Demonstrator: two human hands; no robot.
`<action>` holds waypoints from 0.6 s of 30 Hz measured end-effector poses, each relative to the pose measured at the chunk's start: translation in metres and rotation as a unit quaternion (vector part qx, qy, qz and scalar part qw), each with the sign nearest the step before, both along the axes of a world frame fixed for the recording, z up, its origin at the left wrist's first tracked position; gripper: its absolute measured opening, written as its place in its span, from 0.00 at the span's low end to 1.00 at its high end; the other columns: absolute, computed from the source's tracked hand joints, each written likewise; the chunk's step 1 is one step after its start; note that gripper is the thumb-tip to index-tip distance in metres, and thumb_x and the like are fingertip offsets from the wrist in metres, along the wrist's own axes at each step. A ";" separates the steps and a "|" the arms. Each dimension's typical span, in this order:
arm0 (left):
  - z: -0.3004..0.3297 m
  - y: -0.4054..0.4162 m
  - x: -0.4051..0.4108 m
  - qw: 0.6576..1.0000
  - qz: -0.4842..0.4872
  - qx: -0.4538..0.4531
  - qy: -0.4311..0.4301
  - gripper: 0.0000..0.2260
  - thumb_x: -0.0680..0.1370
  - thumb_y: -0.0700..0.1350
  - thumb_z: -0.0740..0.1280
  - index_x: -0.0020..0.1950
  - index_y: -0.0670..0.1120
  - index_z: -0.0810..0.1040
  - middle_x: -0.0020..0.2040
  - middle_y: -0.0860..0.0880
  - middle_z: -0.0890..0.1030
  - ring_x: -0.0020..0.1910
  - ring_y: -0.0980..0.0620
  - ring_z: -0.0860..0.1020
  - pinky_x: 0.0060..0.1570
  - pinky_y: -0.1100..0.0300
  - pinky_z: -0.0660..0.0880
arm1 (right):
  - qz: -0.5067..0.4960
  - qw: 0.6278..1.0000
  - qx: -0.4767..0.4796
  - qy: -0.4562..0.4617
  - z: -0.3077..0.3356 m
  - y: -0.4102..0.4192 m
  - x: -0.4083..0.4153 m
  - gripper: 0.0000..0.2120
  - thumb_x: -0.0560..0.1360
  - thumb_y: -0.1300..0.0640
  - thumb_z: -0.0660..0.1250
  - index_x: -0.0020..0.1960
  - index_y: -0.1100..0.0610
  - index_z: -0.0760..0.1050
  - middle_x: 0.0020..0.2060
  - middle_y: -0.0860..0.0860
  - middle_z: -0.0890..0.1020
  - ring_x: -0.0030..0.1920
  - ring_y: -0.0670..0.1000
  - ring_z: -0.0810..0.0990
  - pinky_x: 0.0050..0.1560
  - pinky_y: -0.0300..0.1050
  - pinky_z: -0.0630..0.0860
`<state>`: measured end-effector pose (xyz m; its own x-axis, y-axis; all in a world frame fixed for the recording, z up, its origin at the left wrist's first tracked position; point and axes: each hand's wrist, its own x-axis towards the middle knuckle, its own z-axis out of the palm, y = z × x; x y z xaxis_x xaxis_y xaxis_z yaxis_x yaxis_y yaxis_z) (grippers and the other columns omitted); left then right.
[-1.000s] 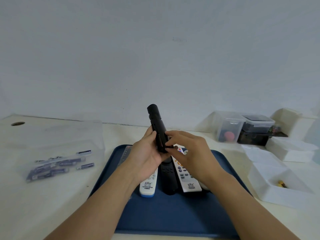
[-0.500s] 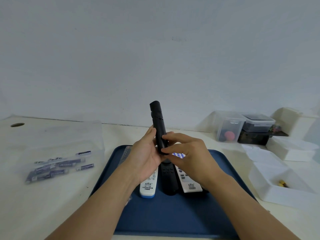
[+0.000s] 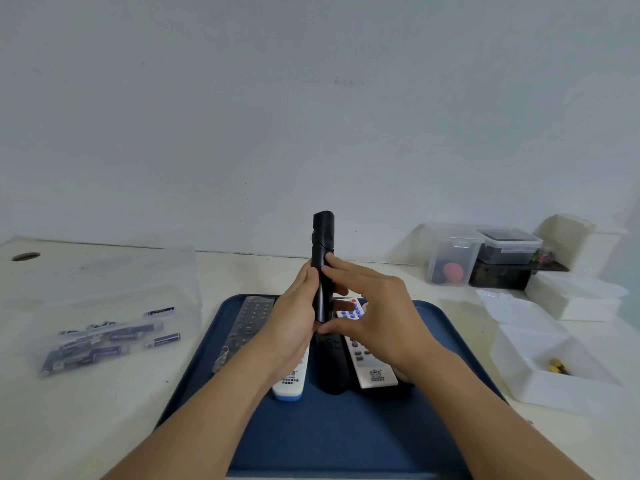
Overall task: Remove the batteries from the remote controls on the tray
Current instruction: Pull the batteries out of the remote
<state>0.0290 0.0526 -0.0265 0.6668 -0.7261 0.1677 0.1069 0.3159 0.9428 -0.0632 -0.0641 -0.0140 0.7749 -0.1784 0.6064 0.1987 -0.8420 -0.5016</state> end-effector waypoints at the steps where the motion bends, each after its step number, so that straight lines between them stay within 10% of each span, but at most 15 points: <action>1: -0.001 -0.001 -0.001 1.000 0.002 -0.001 -0.007 0.17 0.87 0.53 0.52 0.71 0.59 0.74 0.61 0.48 0.84 0.57 0.50 0.83 0.47 0.55 0.79 | 0.001 1.000 0.001 0.002 0.000 0.000 0.000 0.39 0.62 0.57 0.84 0.71 0.50 0.75 0.72 0.42 0.72 0.71 0.34 0.67 0.69 0.27 0.62; 10: -0.007 -0.007 -0.004 0.987 0.053 0.049 -0.142 0.17 0.87 0.50 0.51 0.71 0.68 0.66 0.64 0.66 0.76 0.62 0.69 0.75 0.66 0.58 0.74 | -0.008 0.999 0.024 0.025 -0.001 0.004 -0.003 0.37 0.69 0.60 0.79 0.74 0.50 0.70 0.73 0.39 0.67 0.71 0.36 0.67 0.71 0.36 0.66; 18: -0.004 -0.005 -0.010 0.973 0.071 0.078 -0.207 0.17 0.88 0.48 0.50 0.67 0.72 0.65 0.50 0.61 0.75 0.42 0.69 0.74 0.51 0.65 0.74 | -0.008 0.998 0.067 0.001 0.002 0.008 -0.006 0.37 0.68 0.61 0.79 0.73 0.47 0.70 0.73 0.39 0.70 0.68 0.40 0.73 0.68 0.41 0.72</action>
<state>0.0191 0.0475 -0.0303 0.6612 -0.6696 0.3382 -0.3270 0.1485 0.9333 -0.0687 -0.0562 -0.0116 0.7729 -0.2698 0.5743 0.1846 -0.7704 -0.6103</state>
